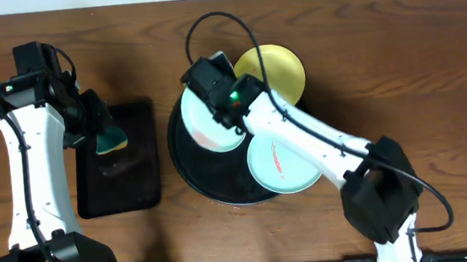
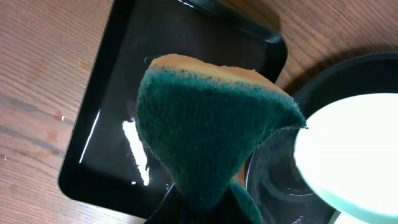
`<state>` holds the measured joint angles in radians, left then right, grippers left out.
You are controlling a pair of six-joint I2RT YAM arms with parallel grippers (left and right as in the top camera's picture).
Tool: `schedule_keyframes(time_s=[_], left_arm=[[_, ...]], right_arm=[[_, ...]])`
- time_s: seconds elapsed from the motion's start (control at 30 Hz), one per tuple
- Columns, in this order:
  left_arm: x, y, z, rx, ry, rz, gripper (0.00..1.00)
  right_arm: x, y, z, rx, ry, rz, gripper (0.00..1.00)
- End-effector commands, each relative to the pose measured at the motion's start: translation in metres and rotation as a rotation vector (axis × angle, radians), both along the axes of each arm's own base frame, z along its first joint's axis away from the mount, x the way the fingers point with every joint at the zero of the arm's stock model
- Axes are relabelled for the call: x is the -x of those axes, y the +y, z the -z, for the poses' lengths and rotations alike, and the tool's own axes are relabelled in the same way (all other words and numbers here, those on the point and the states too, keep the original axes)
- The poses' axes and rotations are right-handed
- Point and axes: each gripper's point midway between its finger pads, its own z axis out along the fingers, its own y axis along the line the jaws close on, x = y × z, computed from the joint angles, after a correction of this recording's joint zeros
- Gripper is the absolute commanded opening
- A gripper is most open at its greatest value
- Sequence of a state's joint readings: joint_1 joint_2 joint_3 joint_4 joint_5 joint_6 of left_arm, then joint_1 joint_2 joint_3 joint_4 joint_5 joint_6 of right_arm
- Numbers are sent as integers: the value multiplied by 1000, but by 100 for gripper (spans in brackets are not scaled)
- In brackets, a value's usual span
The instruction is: Clean dirty plates on tray and stack at the side
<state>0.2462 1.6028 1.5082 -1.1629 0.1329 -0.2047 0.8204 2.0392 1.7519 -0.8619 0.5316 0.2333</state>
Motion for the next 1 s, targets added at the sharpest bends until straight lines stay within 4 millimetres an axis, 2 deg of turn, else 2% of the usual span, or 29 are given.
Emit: schedule_keyframes(time_s=[0.0,0.17,0.4,0.6,0.8,0.97], left_arm=[[0,-2,0,7,-5,18,8],[0,-2,0,7,-5,18,7],[0,-2,0,7,-5,18,8],[0,-2,0,7,-5,18,7],[0,-2,0,7,-5,18,8],[0,-2,0,7,-5,18,8]], right_arm=[[-3,-18,-66,111,-254,75,1],[9,-14,-95,163,-353,67,1],[20,-6,-105,220,-389,24,1],[28,-9,-127,301,-499,64,1],[34,-3,-129,299,-513,55,1],[34,1,-119,267,-462,26,1]])
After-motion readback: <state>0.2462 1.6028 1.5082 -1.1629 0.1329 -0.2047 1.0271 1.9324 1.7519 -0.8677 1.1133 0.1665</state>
